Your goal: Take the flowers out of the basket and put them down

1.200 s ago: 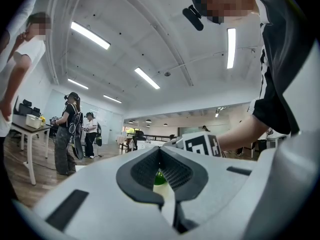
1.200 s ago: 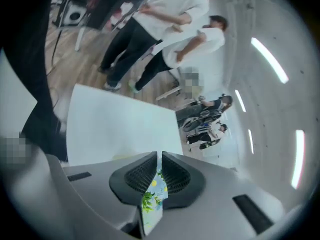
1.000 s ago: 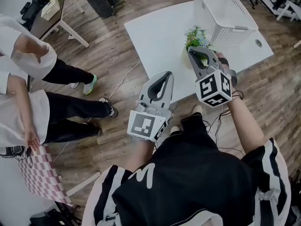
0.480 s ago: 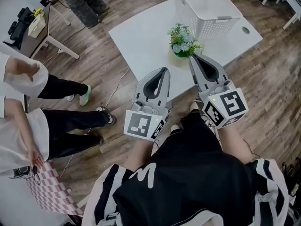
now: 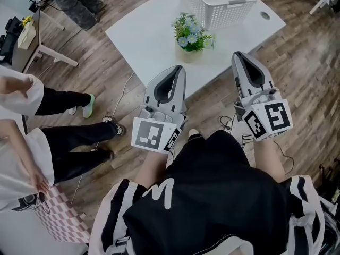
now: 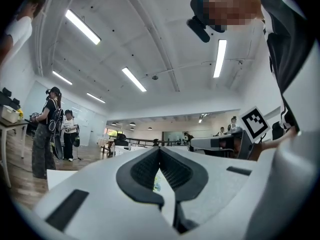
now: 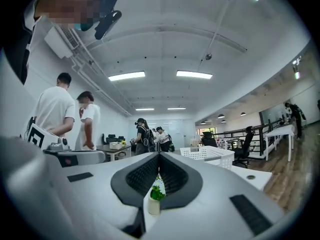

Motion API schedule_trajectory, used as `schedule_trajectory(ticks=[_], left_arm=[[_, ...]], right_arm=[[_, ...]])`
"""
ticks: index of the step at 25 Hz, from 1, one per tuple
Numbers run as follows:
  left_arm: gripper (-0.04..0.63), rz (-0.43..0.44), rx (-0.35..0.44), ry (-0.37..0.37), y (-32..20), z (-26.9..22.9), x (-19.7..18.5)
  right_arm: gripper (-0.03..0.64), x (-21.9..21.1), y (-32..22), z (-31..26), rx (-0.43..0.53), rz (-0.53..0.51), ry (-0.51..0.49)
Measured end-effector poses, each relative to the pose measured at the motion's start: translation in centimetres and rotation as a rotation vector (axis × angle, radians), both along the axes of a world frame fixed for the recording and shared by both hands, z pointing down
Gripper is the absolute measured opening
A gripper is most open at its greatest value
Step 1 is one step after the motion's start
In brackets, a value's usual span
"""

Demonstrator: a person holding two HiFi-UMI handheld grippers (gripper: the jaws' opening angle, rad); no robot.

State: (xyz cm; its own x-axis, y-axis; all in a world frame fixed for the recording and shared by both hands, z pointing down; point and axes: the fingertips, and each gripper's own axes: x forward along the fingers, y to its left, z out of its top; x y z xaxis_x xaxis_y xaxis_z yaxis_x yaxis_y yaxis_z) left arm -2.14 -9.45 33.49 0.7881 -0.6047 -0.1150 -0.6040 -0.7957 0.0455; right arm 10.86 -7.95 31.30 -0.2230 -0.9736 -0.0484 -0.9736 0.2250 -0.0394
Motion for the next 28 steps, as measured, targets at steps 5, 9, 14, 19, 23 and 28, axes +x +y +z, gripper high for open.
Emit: schedule_trajectory(ticks=[5,9,14,19,23,28], left_arm=[[0.003,0.034,-0.001,-0.006,1.2,0.5,1.4],[0.003,0.082,0.023,-0.010,3.2,0.3,2.9],[0.003,0.126,0.034,-0.010,6.6,0.2,5.1],[0.003,0.159,0.038,-0.006,11.5,0.1,5.9],[0.003,0.182,0.050,0.003,16.8,0.1,6.1],[0.003,0.205,0.058,0.015,24.7,0.0,6.2]], right_arm=[[0.017,2.3,1.7,0.7,-0.005,0.049,-0.070],[0.017,1.8,3.8,1.0,-0.003,0.028,-0.050],[0.017,1.7,7.0,0.9,0.006,0.031,-0.021],[0.017,0.1,11.8,0.2,0.023,-0.036,-0.026],[0.017,-0.8,17.0,0.2,0.027,-0.026,0.013],[0.017,-2.1,24.3,1.2,-0.006,-0.035,0.064]])
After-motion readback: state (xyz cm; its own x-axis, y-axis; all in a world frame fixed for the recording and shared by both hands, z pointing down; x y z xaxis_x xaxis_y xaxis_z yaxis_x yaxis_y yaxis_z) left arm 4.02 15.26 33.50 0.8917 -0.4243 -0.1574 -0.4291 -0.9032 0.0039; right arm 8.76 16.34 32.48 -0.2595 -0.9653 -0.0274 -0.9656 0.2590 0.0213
